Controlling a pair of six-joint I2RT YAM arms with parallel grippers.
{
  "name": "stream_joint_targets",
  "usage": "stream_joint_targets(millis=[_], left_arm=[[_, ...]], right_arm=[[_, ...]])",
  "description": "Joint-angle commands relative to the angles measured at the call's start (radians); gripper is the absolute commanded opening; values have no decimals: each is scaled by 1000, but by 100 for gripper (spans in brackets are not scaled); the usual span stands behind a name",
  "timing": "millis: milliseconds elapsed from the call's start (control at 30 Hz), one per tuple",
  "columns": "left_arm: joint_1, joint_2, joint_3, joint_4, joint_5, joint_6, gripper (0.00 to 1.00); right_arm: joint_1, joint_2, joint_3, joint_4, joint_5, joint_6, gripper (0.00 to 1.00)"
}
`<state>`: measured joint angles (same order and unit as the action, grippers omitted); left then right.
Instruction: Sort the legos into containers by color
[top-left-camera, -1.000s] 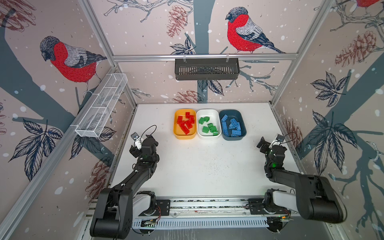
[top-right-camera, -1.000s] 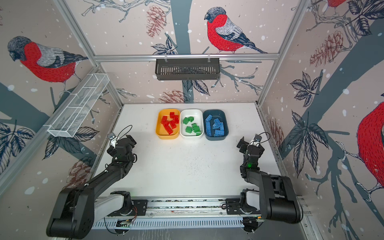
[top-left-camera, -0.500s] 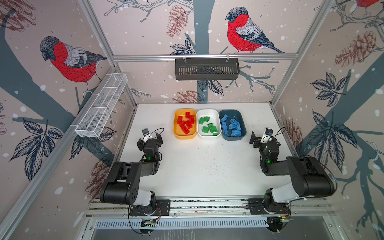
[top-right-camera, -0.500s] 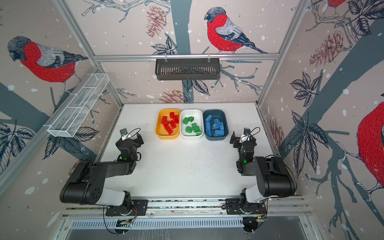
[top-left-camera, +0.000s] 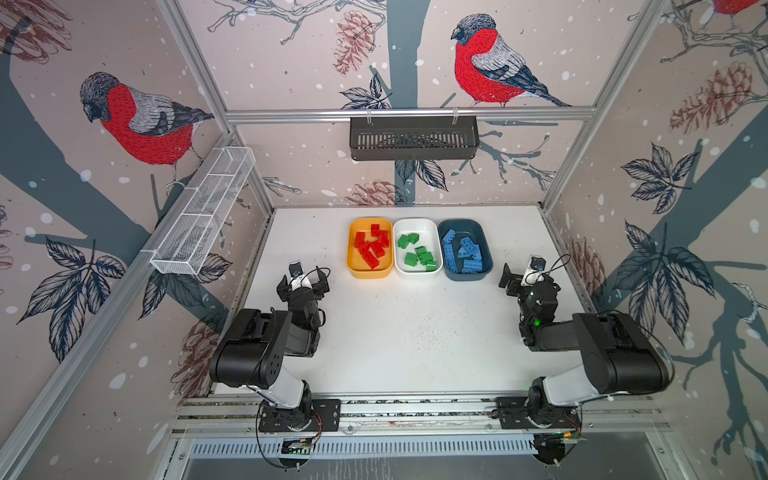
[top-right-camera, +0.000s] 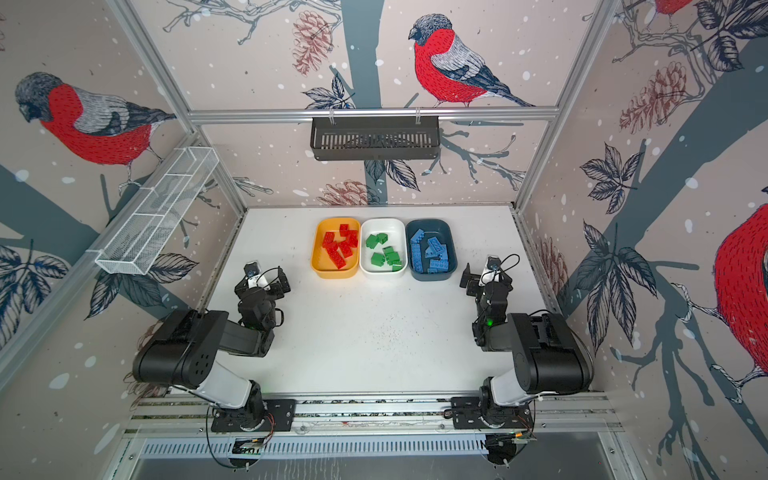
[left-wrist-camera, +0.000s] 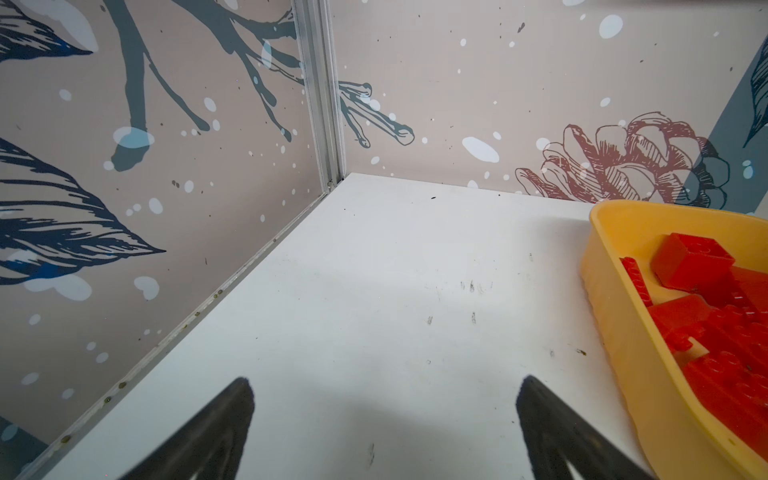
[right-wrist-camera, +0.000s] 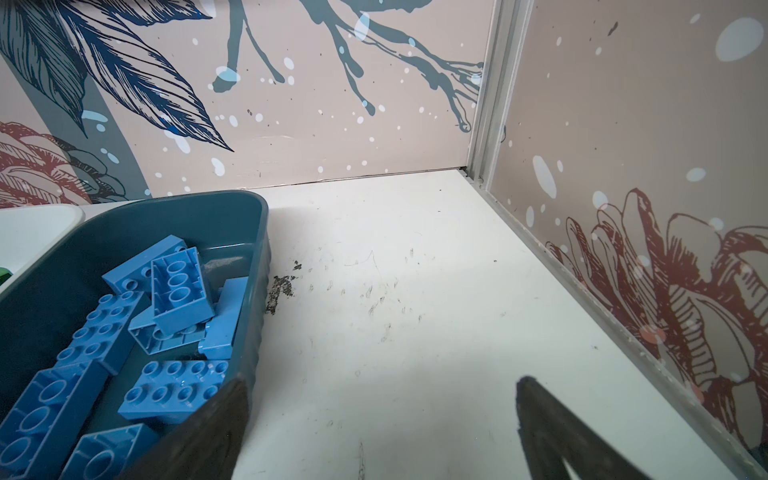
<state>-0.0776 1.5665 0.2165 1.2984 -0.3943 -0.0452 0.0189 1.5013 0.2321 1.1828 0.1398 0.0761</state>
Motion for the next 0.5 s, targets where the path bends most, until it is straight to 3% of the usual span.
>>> stream_joint_targets(millis=[0,467], left_arm=[[-1,0,0,55,-9,11,99],[-1,1,0,60,-11,11,98]], right_arm=[[4,-3,3,14,16,-2,100],[0,-1,5,9,9,-1,99]])
